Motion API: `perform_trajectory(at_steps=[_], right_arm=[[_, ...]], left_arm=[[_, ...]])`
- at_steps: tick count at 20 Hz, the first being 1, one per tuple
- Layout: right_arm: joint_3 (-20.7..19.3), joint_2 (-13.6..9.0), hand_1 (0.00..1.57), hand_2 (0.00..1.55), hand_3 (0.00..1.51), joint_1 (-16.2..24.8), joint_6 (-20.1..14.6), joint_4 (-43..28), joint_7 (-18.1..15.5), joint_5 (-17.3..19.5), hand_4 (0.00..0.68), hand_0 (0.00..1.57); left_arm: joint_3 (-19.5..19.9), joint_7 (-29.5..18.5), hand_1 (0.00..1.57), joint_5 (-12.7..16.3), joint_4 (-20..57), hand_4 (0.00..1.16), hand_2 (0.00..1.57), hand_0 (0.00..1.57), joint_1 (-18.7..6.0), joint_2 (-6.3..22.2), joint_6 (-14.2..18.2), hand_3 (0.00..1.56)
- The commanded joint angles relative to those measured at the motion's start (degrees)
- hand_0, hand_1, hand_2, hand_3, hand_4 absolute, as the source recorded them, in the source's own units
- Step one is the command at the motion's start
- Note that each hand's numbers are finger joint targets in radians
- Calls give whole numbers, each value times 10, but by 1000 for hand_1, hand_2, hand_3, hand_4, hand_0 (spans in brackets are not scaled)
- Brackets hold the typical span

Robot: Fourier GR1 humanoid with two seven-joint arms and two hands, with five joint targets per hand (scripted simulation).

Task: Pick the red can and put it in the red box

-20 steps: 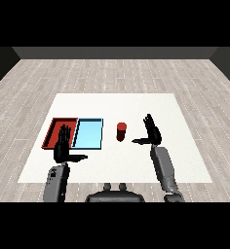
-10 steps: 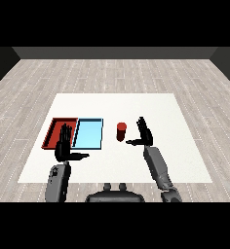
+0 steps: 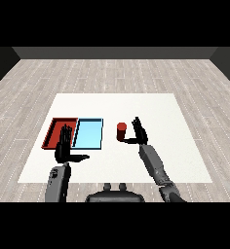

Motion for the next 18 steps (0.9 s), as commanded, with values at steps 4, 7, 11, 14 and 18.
perform_trajectory(at_steps=[4, 7, 11, 14, 18], right_arm=[[53, 0, 0, 0, 0, 3, -9, 42, -41, -44, 0, 0], [-7, 0, 0, 0, 0, -37, 21, 78, -34, -36, 0, 0], [36, 0, 0, 0, 0, -80, -10, 97, -19, -69, 0, 0], [80, 0, 0, 0, 0, -66, -21, 127, -61, -99, 0, 0], [42, 0, 0, 0, 0, -101, -29, 122, -6, -92, 0, 0]], left_arm=[[13, 26, 0, 18, -8, 0, 0, 0, -12, 8, -2, 0], [-4, 22, 0, 4, -29, 0, 0, 0, 1, 0, 3, 0], [2, 28, 0, 27, -25, 0, 0, 0, -5, 5, -16, 0], [31, 2, 0, 30, 13, 0, 0, 0, -31, 24, -22, 0], [19, -22, 0, 24, 21, 0, 0, 0, -8, 15, -29, 0]])
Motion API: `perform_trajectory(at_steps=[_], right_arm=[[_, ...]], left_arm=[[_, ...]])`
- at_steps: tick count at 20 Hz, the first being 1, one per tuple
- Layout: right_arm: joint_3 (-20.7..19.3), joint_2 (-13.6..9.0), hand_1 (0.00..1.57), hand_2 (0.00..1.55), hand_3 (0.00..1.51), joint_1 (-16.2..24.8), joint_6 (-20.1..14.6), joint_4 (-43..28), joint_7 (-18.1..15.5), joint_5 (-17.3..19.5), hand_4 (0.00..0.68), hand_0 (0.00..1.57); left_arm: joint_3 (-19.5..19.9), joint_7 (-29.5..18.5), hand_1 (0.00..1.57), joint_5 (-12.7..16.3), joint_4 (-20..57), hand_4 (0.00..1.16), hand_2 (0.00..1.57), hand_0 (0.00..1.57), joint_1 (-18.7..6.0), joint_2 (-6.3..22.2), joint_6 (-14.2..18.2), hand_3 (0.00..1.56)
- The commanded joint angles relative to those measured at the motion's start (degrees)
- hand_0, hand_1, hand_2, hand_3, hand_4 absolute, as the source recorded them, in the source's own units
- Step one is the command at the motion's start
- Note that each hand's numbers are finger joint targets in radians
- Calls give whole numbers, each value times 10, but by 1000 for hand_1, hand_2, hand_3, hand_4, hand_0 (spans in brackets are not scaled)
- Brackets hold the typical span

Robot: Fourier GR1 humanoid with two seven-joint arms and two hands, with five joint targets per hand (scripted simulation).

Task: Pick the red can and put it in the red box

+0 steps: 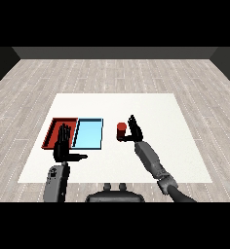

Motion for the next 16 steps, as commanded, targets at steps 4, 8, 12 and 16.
perform_trajectory(at_steps=[4, 8, 12, 16], right_arm=[[8, 0, 0, 0, 0, -38, -4, 70, -20, -27, 0, 0], [12, -2, 0, 0, 0, -27, -18, 53, -11, -19, 0, 0], [45, 0, 0, 0, 0, -46, -2, 91, -39, -59, 0, 0], [97, 0, 0, 0, 0, -66, -25, 100, -29, -108, 0, 0]], left_arm=[[-30, 0, 0, -27, -41, 0, 0, 0, 38, -20, 19, 0], [-39, 4, 0, -26, -39, 0, 0, 0, 33, -25, 22, 0], [10, 16, 0, 3, 27, 0, 0, 0, -33, 5, 6, 0], [-16, -8, 0, -17, -4, 0, 0, 0, 3, -18, 19, 0]])
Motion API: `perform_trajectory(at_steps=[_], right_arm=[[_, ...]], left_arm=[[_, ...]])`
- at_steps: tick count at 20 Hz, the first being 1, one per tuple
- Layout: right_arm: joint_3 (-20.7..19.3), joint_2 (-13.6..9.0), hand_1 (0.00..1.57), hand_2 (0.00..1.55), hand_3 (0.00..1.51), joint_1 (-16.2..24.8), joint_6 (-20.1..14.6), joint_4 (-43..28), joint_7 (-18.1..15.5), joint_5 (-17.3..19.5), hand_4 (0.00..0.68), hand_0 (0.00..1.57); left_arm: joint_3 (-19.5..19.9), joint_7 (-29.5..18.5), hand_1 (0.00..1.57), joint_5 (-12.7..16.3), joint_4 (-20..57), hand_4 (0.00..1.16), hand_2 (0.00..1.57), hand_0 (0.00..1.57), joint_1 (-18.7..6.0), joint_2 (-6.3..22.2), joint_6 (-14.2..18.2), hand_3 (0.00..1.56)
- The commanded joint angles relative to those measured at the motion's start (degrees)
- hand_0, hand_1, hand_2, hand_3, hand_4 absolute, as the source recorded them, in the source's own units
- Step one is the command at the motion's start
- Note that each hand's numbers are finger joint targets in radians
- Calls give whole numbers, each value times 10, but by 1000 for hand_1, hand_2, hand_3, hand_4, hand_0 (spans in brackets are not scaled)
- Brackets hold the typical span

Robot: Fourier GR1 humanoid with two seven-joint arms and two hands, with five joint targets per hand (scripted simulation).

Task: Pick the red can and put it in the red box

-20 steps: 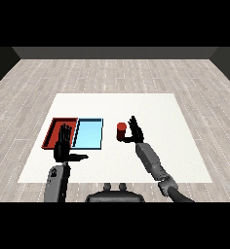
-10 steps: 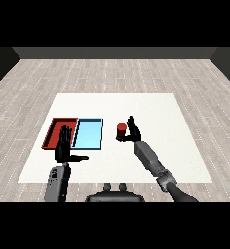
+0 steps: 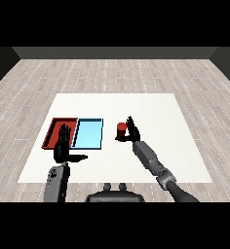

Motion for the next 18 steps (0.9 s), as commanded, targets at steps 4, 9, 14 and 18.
perform_trajectory(at_steps=[4, 9, 14, 18], right_arm=[[9, 0, 0, 0, 0, -17, 18, 20, 6, -19, 0, 0], [97, 0, 0, 0, 0, -50, -47, 22, 10, -116, 0, 0], [96, 0, 0, 0, 0, -51, -25, 45, -16, -102, 0, 0], [100, 0, 0, 0, 0, -105, -35, 79, 37, -130, 0, 0]], left_arm=[[10, -11, 0, -4, 31, 0, 0, 0, -29, 3, 5, 0], [23, 21, 0, 30, -9, 0, 0, 0, -2, 20, -17, 0], [8, -14, 0, 12, 23, 0, 0, 0, -11, -7, -1, 0], [7, -17, 0, 9, 29, 0, 0, 0, -15, 0, -8, 0]])
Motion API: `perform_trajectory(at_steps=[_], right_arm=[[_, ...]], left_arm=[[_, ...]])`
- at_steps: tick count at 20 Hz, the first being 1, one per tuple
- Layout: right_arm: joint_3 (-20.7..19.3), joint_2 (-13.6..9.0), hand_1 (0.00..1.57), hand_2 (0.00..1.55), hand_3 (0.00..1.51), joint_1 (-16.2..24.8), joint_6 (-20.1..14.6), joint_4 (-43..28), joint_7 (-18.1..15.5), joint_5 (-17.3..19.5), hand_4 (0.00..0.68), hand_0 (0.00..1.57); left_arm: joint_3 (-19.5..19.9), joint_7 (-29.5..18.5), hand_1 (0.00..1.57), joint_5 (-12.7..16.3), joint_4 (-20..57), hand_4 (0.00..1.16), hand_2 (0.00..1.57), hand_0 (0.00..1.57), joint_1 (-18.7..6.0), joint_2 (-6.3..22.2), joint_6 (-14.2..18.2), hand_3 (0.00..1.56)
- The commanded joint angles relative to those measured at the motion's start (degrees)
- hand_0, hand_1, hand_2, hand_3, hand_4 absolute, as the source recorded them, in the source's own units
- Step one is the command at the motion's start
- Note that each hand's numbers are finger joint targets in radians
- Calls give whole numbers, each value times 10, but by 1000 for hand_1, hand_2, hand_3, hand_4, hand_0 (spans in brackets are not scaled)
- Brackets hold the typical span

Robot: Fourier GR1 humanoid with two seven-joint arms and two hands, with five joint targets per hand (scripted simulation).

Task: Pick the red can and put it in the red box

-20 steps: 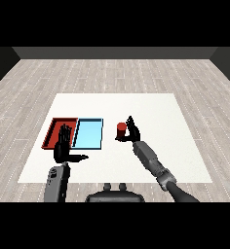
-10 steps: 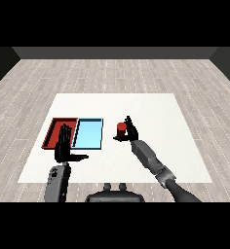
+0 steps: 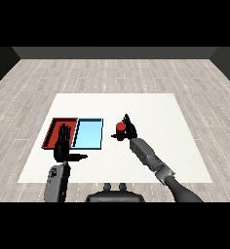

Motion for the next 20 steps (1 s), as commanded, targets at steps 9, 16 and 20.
perform_trajectory(at_steps=[9, 16, 20], right_arm=[[14, 0, 1525, 1502, 1461, -58, -72, 45, 31, -13, 493, 1525], [94, 0, 1538, 1472, 1420, -8, -135, 15, 38, -22, 575, 1538], [97, 0, 1528, 1472, 1420, -55, -144, 37, 70, -19, 551, 1528]], left_arm=[[1, 0, 0, 4, -17, 0, 0, 0, 14, 4, -6, 0], [12, 22, 0, 17, -52, 0, 0, 0, 33, 16, -8, 0], [-10, 6, 0, 3, -1, 0, 0, 0, 0, -7, -4, 0]])
